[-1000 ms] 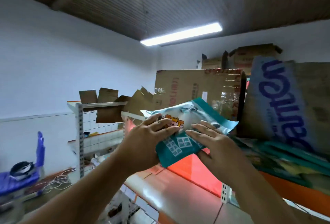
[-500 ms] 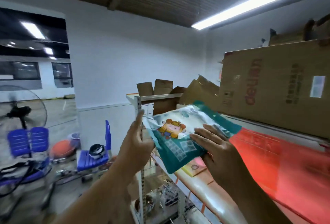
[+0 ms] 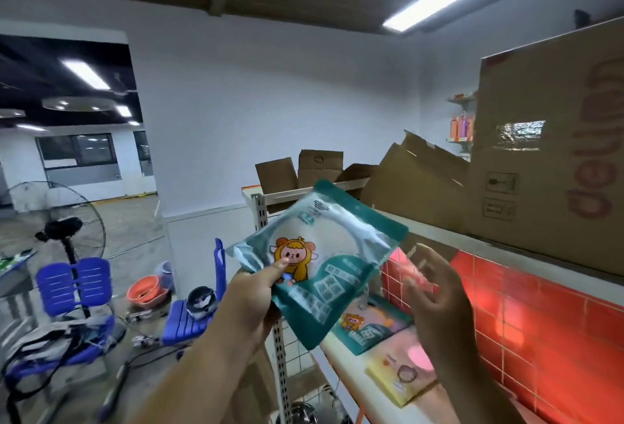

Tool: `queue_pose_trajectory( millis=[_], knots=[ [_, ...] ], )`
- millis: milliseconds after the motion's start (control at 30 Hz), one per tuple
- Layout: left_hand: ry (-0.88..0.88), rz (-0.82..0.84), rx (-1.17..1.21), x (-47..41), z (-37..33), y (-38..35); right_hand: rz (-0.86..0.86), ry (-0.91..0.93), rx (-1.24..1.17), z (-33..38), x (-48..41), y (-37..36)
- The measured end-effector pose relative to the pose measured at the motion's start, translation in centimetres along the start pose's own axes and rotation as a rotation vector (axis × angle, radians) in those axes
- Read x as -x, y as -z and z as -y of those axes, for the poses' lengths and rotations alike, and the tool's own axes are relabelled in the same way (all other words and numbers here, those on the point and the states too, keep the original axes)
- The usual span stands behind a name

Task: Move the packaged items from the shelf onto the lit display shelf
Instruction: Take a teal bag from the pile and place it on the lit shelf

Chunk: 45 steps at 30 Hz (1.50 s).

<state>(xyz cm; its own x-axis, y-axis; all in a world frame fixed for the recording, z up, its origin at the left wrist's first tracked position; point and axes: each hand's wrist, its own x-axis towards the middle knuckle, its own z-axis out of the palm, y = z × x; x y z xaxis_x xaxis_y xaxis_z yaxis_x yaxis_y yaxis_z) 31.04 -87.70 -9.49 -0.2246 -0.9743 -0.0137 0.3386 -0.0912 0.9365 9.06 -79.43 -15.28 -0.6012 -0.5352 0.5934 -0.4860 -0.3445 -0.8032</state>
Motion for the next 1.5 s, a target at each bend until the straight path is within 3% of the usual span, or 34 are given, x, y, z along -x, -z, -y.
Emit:
queue_pose_trajectory(
  millis=[67, 133, 233, 300, 433, 533, 667, 800, 933, 1133, 1367, 1500],
  knots=[
    [-0.001, -0.006, 0.016, -1.9, 1.0, -0.9, 0.118, -0.465, -0.523, -1.1, -1.3, -1.2],
    [0.023, 0.011, -0.029, -3.7, 2.3, -2.0, 0.267, -0.694, -0.802, -1.8, -2.4, -3.0],
    [0.064, 0.022, -0.128, -6.3, 4.5, -3.0, 0.222, -0.648, -0.659, -2.0, -4.0, -5.6],
    [-0.017, 0.002, -0.273, -8.3, 5.7, -3.2, 0.138, -0.591, -0.512, -3.1, -5.5, -6.8],
    [-0.495, 0.038, -0.924, -13.4, 6.7, -1.4, 0.104, -0.546, -0.402, -5.9, -8.0, -8.4],
    [-0.866, 0.266, -1.36, -18.1, 7.0, 0.2, 0.047, -0.55, -0.407, -8.0, -9.5, -10.0],
    [-0.79, 0.712, -1.656, -23.1, 7.5, 1.6, -0.027, -0.629, -0.353, -11.4, -11.1, -12.9],
    [-0.901, 0.791, -1.644, -28.5, 9.7, 2.0, -0.097, -0.754, -0.313, -14.3, -12.6, -16.4],
    [-0.88, 0.854, -1.564, -33.2, 11.9, 3.0, -0.119, -0.816, -0.238, -15.5, -12.3, -19.2],
    [-1.101, 1.037, -1.415, -37.0, 16.5, 4.3, -0.105, -0.867, 0.006, -19.0, -9.6, -20.5],
    [-1.011, 1.26, -1.518, -39.8, 22.6, 2.8, -0.023, -0.967, 0.405, -25.4, -8.4, -18.8],
    [-1.016, 1.25, -1.604, -41.1, 24.2, 1.7, 0.015, -1.031, 0.536, -28.8, -9.3, -18.6]
  ],
)
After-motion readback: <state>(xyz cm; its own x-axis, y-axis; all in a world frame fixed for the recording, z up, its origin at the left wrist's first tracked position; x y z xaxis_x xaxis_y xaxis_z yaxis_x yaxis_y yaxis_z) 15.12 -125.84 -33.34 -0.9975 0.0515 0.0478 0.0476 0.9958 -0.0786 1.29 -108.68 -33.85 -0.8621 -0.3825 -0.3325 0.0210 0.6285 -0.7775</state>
